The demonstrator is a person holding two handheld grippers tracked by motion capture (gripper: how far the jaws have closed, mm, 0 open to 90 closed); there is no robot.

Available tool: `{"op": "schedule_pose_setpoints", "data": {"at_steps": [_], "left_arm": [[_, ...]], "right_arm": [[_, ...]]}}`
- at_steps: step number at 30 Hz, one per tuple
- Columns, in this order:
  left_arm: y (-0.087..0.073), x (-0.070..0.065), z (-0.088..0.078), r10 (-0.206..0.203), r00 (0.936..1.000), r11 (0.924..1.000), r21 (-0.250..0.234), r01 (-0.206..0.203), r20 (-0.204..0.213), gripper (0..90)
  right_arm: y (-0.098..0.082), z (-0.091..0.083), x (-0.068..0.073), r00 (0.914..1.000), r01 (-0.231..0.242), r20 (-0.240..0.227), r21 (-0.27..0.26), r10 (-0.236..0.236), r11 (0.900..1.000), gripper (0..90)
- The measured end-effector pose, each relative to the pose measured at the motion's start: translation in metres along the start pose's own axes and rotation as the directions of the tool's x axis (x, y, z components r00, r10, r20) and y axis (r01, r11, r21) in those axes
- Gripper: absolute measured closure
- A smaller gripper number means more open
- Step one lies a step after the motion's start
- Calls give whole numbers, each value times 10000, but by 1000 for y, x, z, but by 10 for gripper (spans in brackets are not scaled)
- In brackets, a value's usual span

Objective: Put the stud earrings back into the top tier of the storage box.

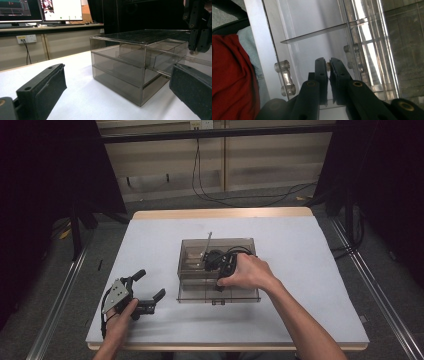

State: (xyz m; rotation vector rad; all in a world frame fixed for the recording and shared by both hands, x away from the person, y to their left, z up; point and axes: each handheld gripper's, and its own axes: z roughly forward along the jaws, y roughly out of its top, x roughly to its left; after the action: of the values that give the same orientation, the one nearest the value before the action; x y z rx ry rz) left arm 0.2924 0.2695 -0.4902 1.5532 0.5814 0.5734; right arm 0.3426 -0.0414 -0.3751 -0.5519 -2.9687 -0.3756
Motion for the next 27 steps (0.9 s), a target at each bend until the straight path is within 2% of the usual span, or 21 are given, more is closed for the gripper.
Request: {"op": "schedule_pose_setpoints", "data": {"at_steps": [3,8,10,12,14,18,20,22,25,27], "left_arm": [[0,0,0,10,10000,10000,11,-10,-15,7],[0,0,0,10,10000,10000,-3,-10,-10,7],[0,0,0,9,10000,10000,7,-9,-18,7],[0,0,0,15,10000,10000,6,-15,-19,7],[0,0,0,30,10000,10000,-5,-30,-24,7],[0,0,0,4,10000,10000,1,-4,-12,7],[0,0,0,3,10000,10000,3,-3,-16,7],[0,0,0,1,10000,10000,2,-1,-15,7],[0,0,0,44,10000,10000,22,-44,-17,7],[0,0,0,39,10000,10000,25,-39,-25,7]], "right_arm": [[-2,-3,-1,9999,-104,27,-106,104,9999,814],[-11,-12,-2,9996,-273,52,-733,278,9969,779],[-17,-18,-2,9993,-377,40,-1102,384,9932,760],[-24,-24,-2,9979,-632,1,-1597,640,9851,725],[-32,-27,-2,9954,-945,-42,-2208,959,9707,694],[-51,-32,-2,9919,-1166,117,-3037,1261,9456,679],[-61,-38,-1,9919,-1136,137,-3526,1265,9289,673],[-71,-44,2,9910,-1173,118,-4035,1334,9074,657],[-85,-53,4,9905,-1025,340,-4656,1336,8790,653],[-94,-59,6,9896,-895,546,-4881,1327,8682,649]]}}
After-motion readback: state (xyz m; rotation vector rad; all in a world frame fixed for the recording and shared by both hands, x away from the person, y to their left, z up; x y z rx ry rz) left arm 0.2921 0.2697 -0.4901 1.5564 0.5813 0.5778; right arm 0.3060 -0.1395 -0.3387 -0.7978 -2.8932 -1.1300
